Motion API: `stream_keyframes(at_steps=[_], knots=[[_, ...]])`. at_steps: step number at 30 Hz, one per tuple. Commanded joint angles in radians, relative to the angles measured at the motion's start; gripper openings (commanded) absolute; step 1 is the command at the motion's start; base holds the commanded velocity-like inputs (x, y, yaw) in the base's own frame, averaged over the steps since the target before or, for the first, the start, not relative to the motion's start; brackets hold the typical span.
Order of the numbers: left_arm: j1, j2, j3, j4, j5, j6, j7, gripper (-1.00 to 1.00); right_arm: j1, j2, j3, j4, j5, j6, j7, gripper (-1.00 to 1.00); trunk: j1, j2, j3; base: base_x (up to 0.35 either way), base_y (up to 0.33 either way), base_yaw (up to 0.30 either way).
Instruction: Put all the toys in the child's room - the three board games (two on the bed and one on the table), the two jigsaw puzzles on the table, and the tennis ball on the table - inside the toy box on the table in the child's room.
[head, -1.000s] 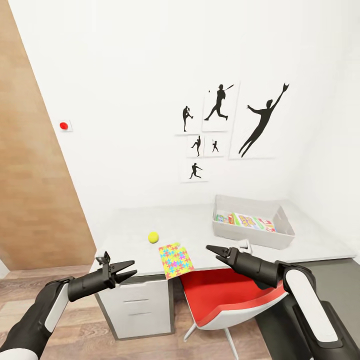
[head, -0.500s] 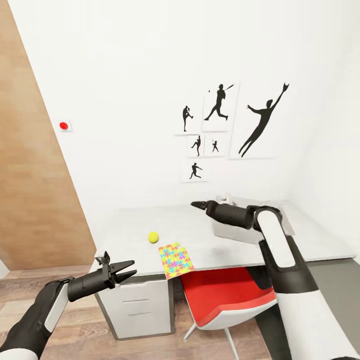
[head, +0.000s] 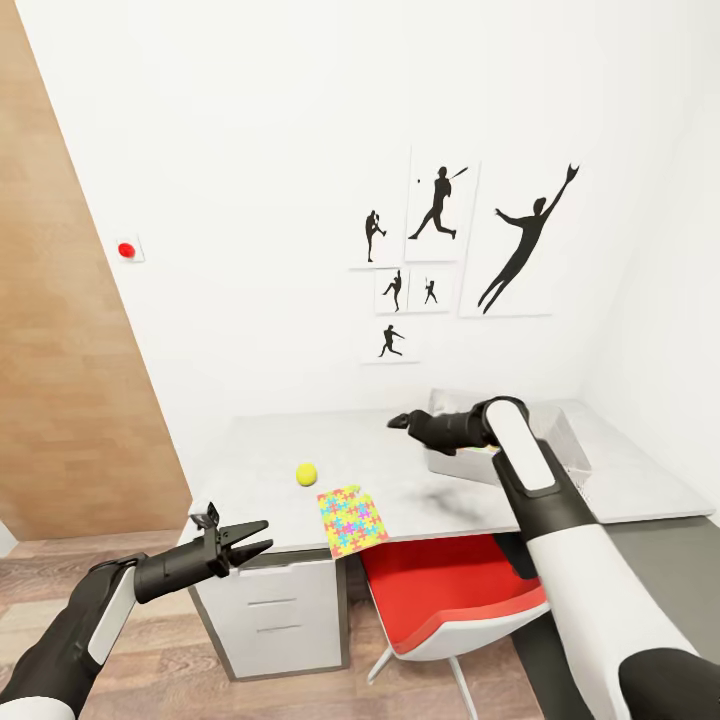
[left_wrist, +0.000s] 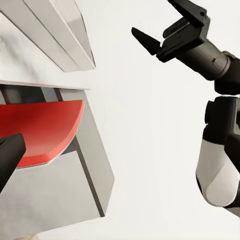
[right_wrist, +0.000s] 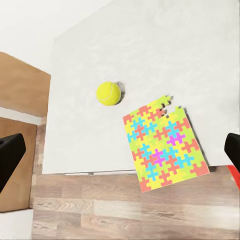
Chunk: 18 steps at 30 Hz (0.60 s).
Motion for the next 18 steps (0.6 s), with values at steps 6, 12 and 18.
stream_keyframes(at_steps=[6, 12, 18], knots=[[-0.001, 0.0, 0.0, 0.0, 0.003, 0.008, -0.001, 1.0, -0.003, 0.0, 0.03, 0.078, -0.005, 0.007, -0.022, 1.0, 0.001, -0.002, -0.002, 0.0, 0.0, 0.0], [-0.001, -0.002, -0.001, 0.0, 0.002, 0.009, -0.001, 1.0, -0.003, -0.001, 0.034, 0.087, -0.004, 0.008, -0.024, 1.0, 0.024, -0.044, -0.021, 0.0, 0.0, 0.0], [-0.003, -0.005, -0.006, 0.015, -0.003, 0.008, 0.004, 1.0, -0.002, -0.002, 0.035, 0.085, -0.004, 0.008, -0.026, 1.0, 0.047, -0.086, -0.04, 0.0, 0.0, 0.0]])
